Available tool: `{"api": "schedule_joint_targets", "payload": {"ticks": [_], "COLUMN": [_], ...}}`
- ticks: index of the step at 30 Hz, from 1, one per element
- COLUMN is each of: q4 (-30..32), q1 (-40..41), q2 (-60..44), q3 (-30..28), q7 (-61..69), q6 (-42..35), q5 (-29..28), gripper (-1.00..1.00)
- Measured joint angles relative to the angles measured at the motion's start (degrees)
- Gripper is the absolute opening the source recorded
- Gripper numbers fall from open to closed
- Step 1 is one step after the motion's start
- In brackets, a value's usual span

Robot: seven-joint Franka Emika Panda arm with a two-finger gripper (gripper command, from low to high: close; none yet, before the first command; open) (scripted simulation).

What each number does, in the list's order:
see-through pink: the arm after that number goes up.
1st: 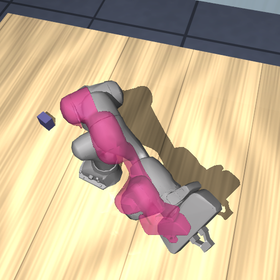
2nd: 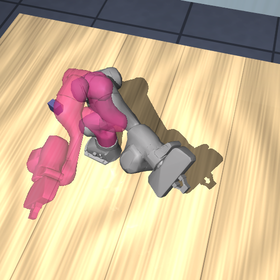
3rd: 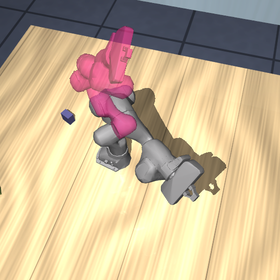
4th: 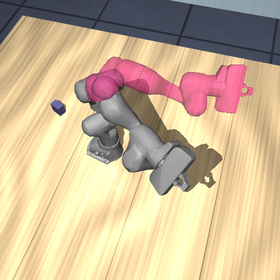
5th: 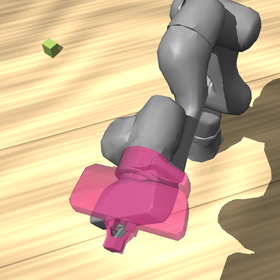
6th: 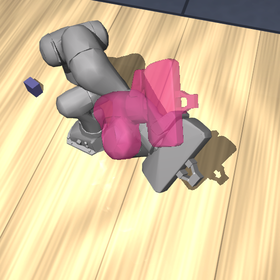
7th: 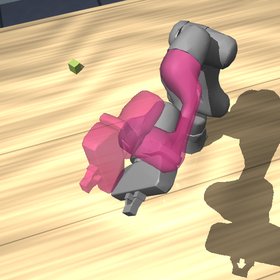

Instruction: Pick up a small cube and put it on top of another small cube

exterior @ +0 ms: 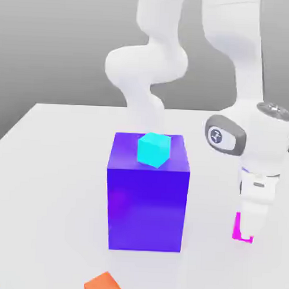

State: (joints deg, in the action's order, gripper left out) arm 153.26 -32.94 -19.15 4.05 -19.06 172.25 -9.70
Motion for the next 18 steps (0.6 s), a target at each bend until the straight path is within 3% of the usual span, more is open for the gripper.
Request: {"api": "schedule_joint_targets", "payload": {"ticks": [6,12,18], "q4": [0.04,2.27,-8.04], "q1": [0.12,2.79,12.17], "q2": [0.19,11.31,7.55], "q3": [0.11,4.05,-4.47], "q7": [-0.14,4.26,2.24], "q6": [-0.21,-9.04,-16.81], "q5": [-0.16,5.70,11.38], "gripper": [-1.00,-1.00,-1.00]}}
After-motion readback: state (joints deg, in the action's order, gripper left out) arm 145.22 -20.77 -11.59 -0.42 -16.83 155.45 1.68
